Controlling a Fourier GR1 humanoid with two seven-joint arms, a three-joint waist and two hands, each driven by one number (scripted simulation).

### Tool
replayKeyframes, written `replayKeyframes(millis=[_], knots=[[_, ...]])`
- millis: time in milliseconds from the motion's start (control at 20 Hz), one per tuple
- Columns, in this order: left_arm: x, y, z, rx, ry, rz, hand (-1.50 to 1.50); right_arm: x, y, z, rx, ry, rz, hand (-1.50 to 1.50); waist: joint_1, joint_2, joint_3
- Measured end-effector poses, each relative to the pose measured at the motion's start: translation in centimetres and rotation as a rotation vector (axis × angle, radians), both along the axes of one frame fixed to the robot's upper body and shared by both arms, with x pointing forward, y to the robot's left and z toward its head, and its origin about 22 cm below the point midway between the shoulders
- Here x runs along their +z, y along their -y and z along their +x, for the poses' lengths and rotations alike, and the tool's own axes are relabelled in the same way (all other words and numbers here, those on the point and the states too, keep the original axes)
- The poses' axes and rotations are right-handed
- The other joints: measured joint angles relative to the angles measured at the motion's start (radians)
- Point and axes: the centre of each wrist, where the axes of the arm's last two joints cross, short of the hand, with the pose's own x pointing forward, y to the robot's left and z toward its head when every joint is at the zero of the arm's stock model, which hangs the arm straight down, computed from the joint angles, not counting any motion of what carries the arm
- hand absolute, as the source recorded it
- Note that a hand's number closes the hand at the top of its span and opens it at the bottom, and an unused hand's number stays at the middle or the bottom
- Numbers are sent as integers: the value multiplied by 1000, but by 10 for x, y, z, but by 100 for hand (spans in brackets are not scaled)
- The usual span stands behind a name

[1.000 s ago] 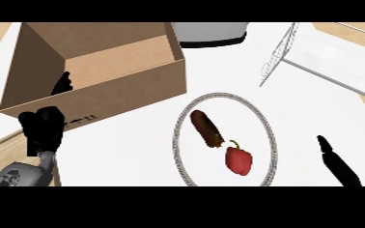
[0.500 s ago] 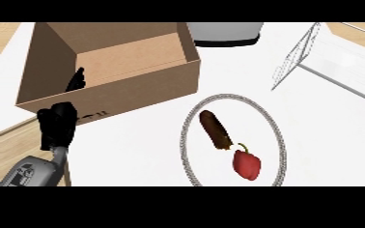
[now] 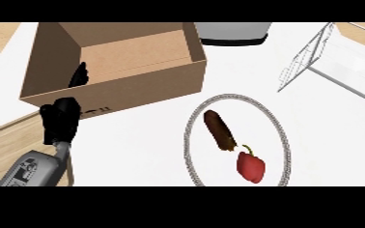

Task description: Pick the bell pepper from the placemat and place it in the tiered shelf

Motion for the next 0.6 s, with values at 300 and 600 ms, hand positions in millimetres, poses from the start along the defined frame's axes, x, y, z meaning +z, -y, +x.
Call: replayKeyframes(millis=[300,600], knots=[[2,3,2,-2,5,-1,0,21,-7,-14,-24,-233,-100,-150,10,6,-2],[2,10,3,-22,-6,-5,0,46,-34,-2,-63,-330,-133,-150,25,2,0]])
